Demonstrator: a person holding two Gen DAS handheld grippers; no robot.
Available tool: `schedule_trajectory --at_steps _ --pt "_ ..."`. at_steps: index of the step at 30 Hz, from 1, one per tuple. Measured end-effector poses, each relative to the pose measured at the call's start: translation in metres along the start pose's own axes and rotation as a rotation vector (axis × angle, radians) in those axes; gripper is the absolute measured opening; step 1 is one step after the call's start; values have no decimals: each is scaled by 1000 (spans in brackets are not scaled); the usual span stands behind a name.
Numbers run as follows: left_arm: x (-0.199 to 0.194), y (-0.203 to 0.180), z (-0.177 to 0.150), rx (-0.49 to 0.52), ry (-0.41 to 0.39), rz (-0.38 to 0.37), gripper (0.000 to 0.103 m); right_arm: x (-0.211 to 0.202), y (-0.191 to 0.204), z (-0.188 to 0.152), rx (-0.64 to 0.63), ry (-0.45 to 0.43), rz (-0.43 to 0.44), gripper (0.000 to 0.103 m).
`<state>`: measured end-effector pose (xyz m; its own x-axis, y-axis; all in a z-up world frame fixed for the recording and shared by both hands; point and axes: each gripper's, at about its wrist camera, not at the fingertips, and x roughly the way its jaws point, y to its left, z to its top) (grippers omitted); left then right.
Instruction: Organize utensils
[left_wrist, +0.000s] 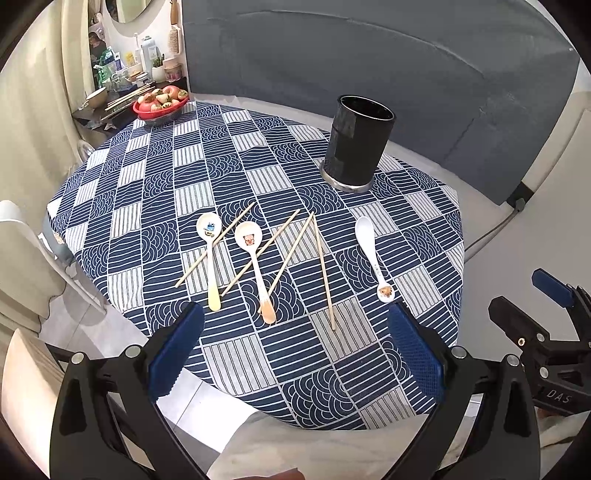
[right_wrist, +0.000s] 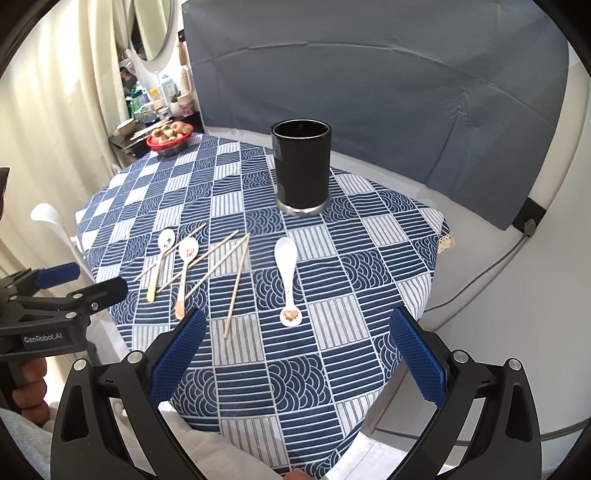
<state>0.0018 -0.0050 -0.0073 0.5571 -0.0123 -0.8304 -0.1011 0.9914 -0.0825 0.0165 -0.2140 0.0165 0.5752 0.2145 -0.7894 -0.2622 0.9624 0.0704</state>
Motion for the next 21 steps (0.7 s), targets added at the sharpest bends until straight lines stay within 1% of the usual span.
schedule_trajectory --at_steps 21 --pt "4 5 0 -29 20 -1 97 5 4 -1 -25 18 9 95"
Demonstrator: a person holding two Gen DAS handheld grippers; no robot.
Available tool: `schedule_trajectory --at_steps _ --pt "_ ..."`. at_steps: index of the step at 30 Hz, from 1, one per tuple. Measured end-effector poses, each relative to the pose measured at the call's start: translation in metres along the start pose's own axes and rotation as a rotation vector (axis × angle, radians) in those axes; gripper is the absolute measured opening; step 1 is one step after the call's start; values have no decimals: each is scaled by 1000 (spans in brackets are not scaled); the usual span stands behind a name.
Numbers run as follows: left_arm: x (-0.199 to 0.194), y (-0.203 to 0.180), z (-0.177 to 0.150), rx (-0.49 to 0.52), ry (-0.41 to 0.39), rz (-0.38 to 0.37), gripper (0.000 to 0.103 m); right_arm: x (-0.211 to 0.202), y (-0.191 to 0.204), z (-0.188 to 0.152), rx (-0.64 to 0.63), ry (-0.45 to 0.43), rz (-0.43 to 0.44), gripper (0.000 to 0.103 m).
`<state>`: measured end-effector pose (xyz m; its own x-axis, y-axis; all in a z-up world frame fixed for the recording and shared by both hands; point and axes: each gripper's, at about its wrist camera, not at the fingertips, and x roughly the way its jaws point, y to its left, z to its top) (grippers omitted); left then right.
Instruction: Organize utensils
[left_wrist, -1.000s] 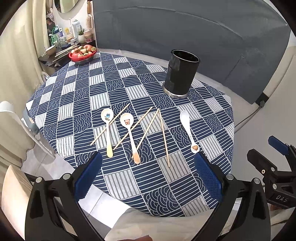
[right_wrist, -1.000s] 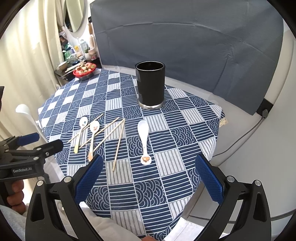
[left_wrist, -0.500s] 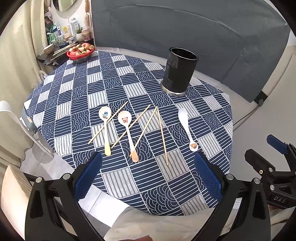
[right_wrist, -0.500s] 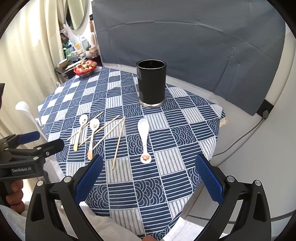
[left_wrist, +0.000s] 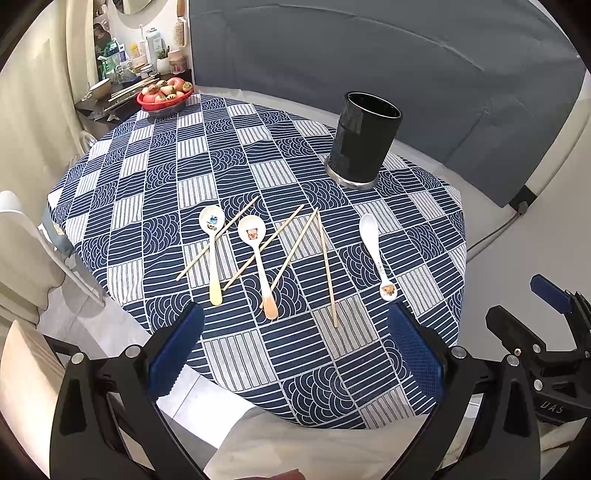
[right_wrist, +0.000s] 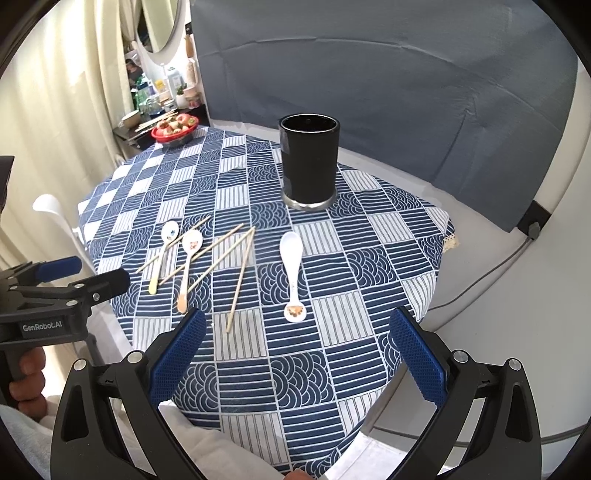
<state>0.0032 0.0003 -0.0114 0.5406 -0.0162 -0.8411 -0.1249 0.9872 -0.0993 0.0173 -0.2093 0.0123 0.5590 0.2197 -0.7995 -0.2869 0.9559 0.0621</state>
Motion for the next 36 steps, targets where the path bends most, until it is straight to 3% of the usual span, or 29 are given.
schedule_trajectory --at_steps 25,36 --pt "12 1 -1 19 58 -23 97 7 7 -1 -15 45 9 95" --pt "26 11 10 22 97 -29 97 9 8 3 4 49 -25 95"
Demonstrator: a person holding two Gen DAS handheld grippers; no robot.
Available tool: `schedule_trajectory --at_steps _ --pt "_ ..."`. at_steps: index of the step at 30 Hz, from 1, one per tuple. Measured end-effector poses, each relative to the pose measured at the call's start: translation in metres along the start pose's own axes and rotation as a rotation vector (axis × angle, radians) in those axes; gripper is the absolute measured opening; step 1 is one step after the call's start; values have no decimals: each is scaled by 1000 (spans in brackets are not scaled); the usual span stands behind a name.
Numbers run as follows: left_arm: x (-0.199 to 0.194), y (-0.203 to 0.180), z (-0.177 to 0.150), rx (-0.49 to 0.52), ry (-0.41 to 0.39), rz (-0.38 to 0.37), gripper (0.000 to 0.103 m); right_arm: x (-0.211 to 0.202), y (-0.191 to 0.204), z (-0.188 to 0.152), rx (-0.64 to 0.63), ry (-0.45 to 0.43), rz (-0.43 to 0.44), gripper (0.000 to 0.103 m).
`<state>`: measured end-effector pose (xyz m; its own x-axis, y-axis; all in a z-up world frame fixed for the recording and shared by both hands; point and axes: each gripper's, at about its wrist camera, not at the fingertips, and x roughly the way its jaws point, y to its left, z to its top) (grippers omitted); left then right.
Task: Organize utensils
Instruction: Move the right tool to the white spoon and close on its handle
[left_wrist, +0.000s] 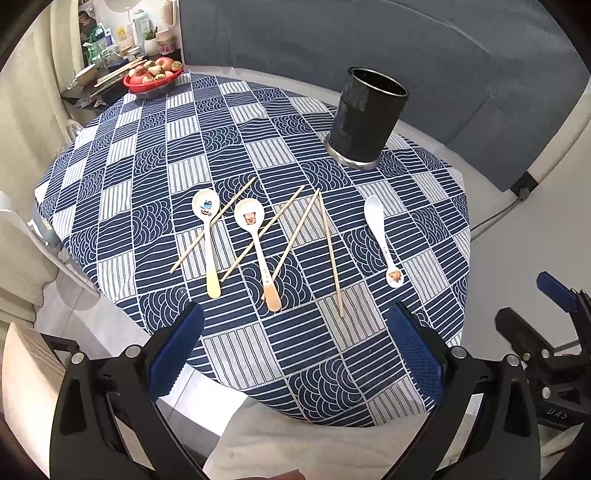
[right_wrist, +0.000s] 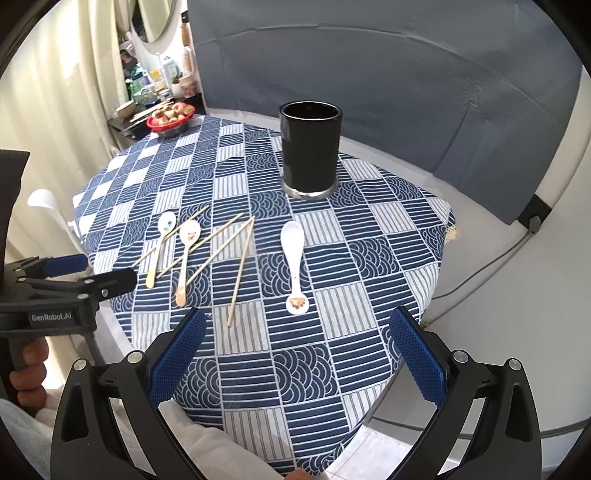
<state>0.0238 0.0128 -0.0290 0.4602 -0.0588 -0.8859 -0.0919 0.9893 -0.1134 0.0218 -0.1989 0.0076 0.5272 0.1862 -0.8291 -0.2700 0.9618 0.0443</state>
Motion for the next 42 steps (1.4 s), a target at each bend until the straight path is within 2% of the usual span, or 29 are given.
schedule_trajectory --at_steps 10,14,22,34,39,42 --pt "17 5 23 46 32 -40 97 7 -20 8 125 25 -49 95" --pt "27 -1 35 112 51 -53 97 16 -19 9 146 64 -72 95" --pt "55 -9 53 222 107 -91 97 29 -10 17 145 79 -164 95" --pt "102 -17 80 377 149 -97 97 67 -6 16 215 108 -191 95" --pt "119 -24 88 407 150 -88 97 86 -8 15 215 139 -200 95" --pt "133 -28 93 419 179 -102 97 99 -7 15 204 154 -193 95"
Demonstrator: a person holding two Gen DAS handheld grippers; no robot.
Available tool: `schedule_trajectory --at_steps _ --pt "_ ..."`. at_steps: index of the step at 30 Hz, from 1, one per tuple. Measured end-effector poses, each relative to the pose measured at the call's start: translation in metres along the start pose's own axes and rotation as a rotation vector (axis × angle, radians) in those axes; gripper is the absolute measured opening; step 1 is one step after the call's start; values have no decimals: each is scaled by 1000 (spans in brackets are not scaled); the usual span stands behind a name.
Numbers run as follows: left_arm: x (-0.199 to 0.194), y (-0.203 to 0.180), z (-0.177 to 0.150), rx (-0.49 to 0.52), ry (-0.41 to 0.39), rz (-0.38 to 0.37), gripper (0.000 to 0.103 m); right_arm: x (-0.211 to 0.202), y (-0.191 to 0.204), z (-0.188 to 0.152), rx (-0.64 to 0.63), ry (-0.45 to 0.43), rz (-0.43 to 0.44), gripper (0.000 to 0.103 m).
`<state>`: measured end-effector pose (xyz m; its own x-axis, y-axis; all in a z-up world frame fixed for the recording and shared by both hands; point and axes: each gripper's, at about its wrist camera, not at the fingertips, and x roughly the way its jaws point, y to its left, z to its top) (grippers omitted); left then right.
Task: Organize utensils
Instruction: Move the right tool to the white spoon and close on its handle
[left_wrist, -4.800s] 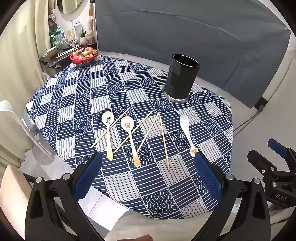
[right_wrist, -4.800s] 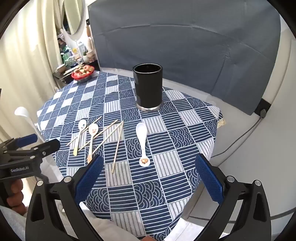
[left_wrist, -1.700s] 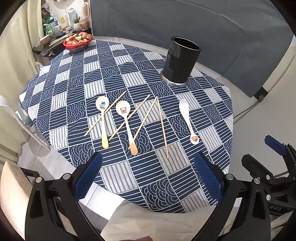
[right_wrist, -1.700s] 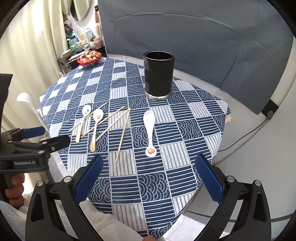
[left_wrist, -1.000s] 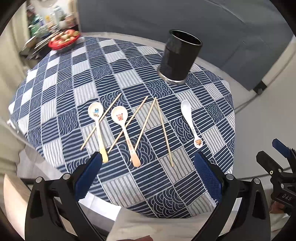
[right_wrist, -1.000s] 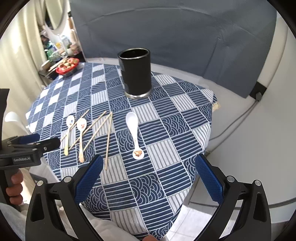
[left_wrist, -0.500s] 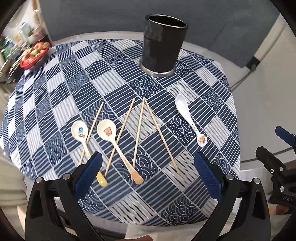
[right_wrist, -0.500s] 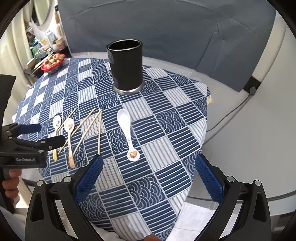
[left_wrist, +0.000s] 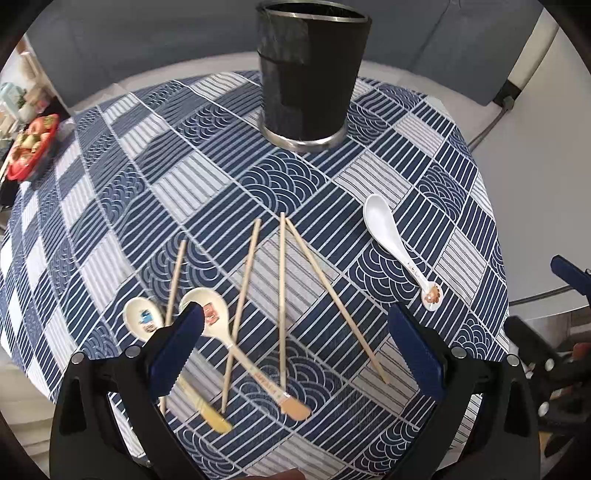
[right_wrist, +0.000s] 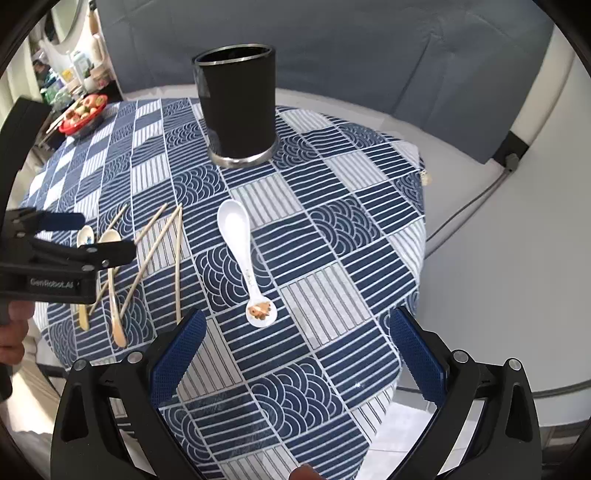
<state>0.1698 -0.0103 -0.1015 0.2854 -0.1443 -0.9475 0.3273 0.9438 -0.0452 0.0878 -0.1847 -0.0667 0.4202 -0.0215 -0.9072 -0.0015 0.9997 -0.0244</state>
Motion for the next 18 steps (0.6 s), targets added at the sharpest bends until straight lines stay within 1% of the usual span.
schedule_trajectory --at_steps 5,6,7,9,12,16,18 --pt "23 3 17 -17 45 -15 97 26 3 1 -14 39 37 95" --pt "27 4 20 -28 56 -29 97 31 3 1 -18 46 42 95" --pt "33 5 24 -48 72 -63 97 37 4 2 -22 53 48 95" --pt "42 3 30 -64 91 -89 97 49 5 4 -35 69 63 95" --pt "53 0 38 -67 96 -94 97 69 9 6 -52 106 80 95" --pt "66 -6 52 -32 105 -87 97 92 12 8 -56 147 119 95" --pt "73 -7 58 -14 107 -84 97 101 13 8 -56 160 122 95"
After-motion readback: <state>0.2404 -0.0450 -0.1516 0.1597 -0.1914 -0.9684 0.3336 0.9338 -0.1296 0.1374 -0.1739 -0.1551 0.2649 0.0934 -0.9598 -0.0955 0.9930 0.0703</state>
